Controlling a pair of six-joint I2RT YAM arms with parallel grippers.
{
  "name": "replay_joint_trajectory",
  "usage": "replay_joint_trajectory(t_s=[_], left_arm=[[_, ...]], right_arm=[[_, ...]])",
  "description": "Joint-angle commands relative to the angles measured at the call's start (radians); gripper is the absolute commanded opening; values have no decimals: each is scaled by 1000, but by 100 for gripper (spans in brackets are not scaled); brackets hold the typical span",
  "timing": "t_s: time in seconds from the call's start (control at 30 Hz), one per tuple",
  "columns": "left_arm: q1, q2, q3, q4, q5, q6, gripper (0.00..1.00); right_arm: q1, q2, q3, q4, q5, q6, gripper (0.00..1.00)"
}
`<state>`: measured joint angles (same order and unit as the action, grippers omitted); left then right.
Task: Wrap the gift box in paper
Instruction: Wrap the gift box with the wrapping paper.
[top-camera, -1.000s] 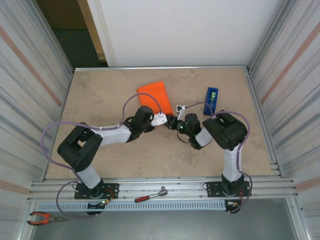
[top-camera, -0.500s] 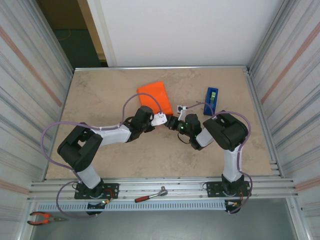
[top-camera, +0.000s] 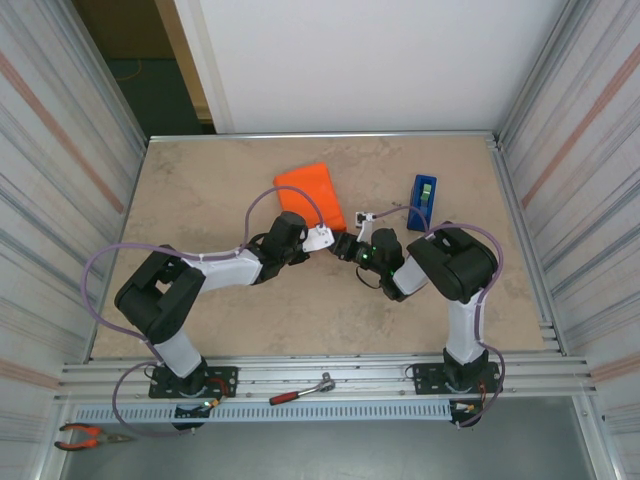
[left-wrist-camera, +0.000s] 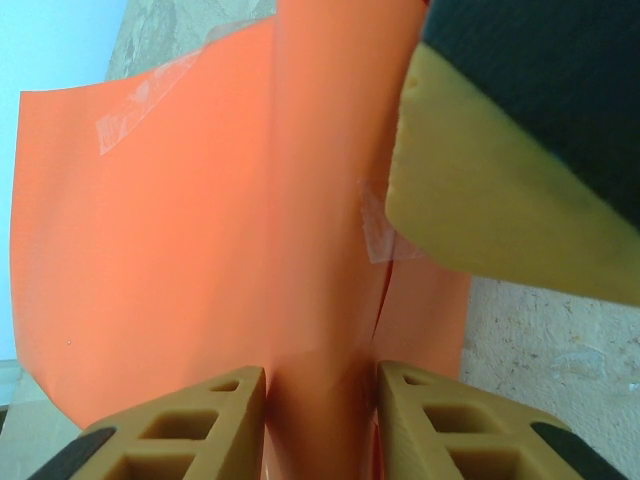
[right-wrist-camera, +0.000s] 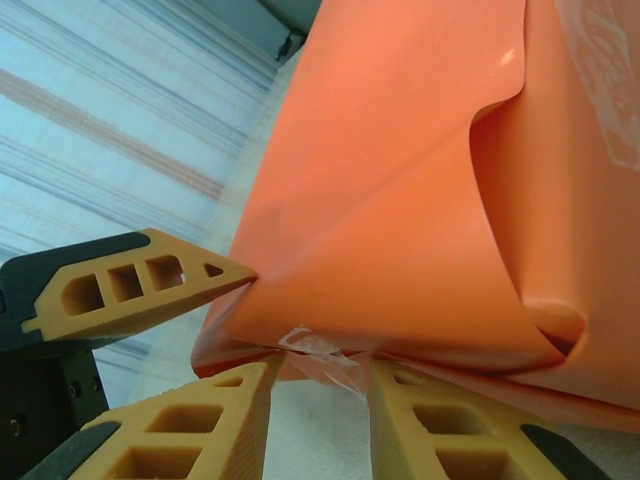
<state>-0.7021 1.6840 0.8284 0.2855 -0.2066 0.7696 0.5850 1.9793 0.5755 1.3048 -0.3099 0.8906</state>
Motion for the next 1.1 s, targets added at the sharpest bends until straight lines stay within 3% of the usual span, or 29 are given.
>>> replay_joint_trajectory(t_s=[0.0, 1.07], left_arm=[[-4, 41, -20, -74, -9, -18, 33], [-4, 45, -18, -75, -12, -16, 33]], right_arm=[[-1, -34, -13, 5, 22, 4, 30], [-6, -41, -13, 5, 11, 7, 42]])
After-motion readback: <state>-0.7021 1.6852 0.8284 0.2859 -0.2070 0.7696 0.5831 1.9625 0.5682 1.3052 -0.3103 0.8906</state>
